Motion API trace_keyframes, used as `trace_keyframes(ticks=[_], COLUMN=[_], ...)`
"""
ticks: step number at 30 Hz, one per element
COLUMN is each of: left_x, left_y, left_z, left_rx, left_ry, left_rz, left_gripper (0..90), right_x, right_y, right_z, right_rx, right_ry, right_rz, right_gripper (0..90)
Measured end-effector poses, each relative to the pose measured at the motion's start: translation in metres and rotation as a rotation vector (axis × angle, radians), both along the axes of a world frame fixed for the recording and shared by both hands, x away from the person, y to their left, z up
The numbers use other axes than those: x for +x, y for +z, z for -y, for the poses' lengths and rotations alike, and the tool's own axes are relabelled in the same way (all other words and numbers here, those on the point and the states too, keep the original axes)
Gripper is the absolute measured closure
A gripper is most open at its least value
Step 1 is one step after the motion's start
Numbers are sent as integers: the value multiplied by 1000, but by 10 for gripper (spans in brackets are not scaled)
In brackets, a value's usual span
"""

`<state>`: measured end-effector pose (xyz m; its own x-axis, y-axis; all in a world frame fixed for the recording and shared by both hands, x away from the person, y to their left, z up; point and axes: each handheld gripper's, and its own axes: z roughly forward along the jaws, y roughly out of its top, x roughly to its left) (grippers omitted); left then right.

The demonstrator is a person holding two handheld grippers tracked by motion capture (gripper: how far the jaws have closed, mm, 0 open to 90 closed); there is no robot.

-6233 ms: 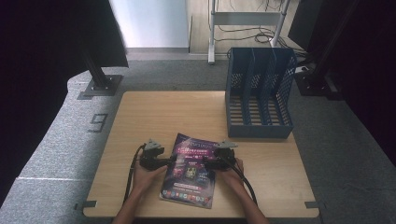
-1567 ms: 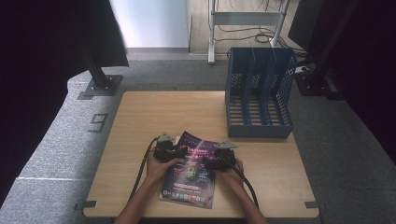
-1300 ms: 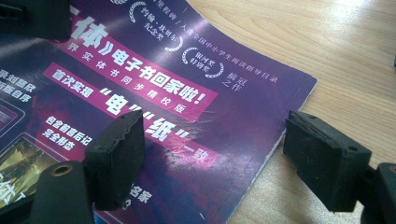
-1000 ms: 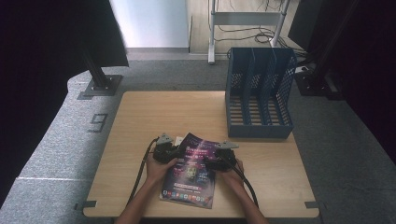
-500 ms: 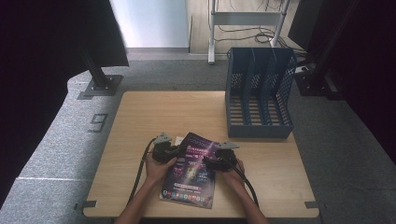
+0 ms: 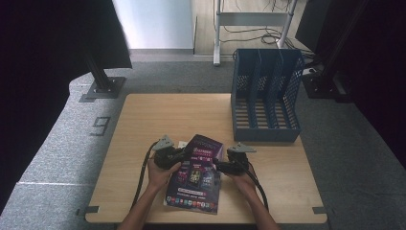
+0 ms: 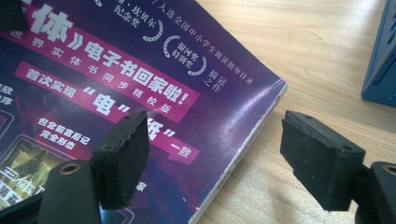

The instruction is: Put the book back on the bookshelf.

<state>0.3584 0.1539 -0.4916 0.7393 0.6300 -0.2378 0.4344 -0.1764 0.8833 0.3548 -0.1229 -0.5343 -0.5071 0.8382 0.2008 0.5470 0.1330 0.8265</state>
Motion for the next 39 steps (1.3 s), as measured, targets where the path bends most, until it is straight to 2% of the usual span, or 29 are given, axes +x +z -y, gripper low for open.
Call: trace_keyframes(ticks=[7, 17, 20, 26, 39], left_x=[-6, -14, -17, -17, -17], left_y=[8, 19, 22, 22, 22], left_z=[0, 1, 3, 2, 1], left_rx=[-23, -32, -31, -29, -28], left_ry=[-11, -33, -40, -39, -37], left_rz=[26, 61, 71, 69, 65], left_gripper=[859, 860, 859, 859, 859], right_x=[-1, -2, -1, -2, 3], right_y=[2, 1, 2, 6, 3], right_z=[1, -3, -3, -4, -2], right_rx=[17, 7, 31, 31, 42], right_ry=[26, 43, 46, 50, 52], right_rz=[1, 0, -2, 19, 1], right_gripper=[218, 181, 175, 174, 196])
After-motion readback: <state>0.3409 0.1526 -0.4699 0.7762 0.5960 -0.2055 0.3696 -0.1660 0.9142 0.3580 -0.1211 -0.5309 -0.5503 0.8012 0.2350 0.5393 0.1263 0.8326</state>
